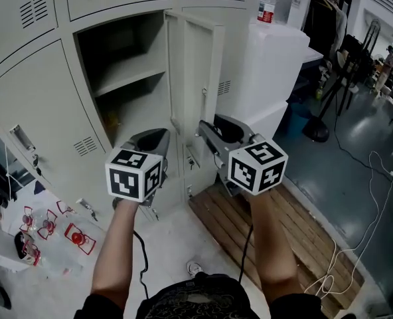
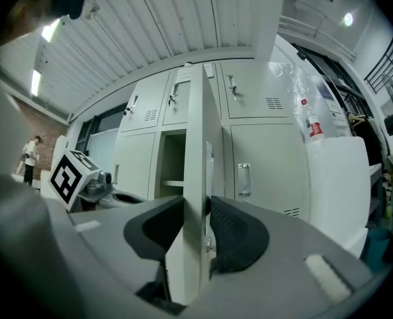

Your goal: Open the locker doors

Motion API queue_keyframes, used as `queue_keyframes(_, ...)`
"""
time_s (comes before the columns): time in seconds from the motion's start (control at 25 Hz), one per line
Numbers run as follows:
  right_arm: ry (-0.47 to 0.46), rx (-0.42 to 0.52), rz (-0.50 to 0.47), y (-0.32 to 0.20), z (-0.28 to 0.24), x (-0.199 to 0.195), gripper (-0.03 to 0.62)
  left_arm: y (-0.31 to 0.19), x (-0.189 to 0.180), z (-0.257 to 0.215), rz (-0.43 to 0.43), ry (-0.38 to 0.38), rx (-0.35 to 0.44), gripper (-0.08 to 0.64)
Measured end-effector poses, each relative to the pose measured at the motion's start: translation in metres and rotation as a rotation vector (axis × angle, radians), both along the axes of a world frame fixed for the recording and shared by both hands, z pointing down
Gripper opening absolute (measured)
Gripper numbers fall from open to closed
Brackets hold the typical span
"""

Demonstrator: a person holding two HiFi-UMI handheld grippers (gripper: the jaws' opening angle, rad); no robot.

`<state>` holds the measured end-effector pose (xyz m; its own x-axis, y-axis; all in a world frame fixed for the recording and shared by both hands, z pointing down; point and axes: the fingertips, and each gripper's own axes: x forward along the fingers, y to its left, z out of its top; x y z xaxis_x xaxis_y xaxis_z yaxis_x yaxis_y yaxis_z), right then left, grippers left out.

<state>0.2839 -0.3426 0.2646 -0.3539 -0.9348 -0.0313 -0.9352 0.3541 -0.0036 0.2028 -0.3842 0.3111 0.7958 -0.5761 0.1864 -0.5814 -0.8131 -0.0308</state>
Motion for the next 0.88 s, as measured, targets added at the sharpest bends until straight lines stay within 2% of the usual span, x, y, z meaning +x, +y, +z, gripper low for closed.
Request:
queue_keyframes(0.24, -0.016, -0.005, 0.101, 0.000, 0.001, 0.041, 0.098, 0.002, 0.027, 0.003, 0.044, -0.003, 0.000, 0.002)
queue_keyframes(0.44, -0.004, -0.014, 0.142, -0.006, 0.000, 0.067, 0.087, -0.001, 0.042, 0.002, 0.061, 0.000, 0.000, 0.002)
queue_keyframes(0.88, 0.007, -0.012, 0.247, -0.015, 0.002, 0.097, 0.087, -0.002, 0.056, -0.004, 0.080, -0.005, 0.013, 0.002)
